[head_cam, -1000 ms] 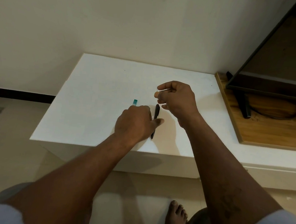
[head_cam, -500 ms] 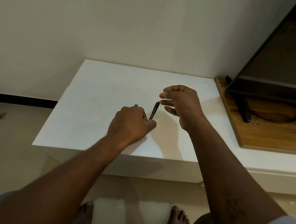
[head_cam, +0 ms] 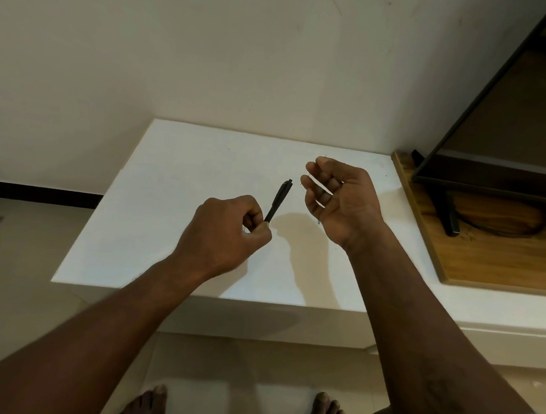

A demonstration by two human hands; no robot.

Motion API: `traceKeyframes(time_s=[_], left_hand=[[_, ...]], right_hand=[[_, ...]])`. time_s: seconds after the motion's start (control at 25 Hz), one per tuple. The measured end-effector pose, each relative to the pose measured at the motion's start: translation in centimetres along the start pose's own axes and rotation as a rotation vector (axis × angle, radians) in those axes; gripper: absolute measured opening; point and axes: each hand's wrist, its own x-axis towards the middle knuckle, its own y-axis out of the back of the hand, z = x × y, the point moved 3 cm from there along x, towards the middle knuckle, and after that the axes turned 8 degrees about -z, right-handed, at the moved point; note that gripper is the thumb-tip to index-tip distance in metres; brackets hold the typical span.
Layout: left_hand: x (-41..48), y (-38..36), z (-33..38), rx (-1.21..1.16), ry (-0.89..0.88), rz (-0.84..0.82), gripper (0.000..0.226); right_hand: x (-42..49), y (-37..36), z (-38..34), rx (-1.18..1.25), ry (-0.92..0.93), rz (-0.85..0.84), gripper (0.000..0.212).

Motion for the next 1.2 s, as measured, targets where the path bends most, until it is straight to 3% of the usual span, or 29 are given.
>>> traceKeyframes(time_s=[0.88, 1.2], left_hand=[[-0.09, -0.27, 0.19, 0.093, -0.083, -0.023, 0.017], [-0.02, -0.11, 0.23, 0.027, -0.072, 0.000, 0.013]], right_hand=[[-0.01, -0.35, 0.48, -0.051, 0.020, -0.050, 0.007], [-0.17, -0.87, 0.32, -0.270, 0.104, -0.126, 0.006]])
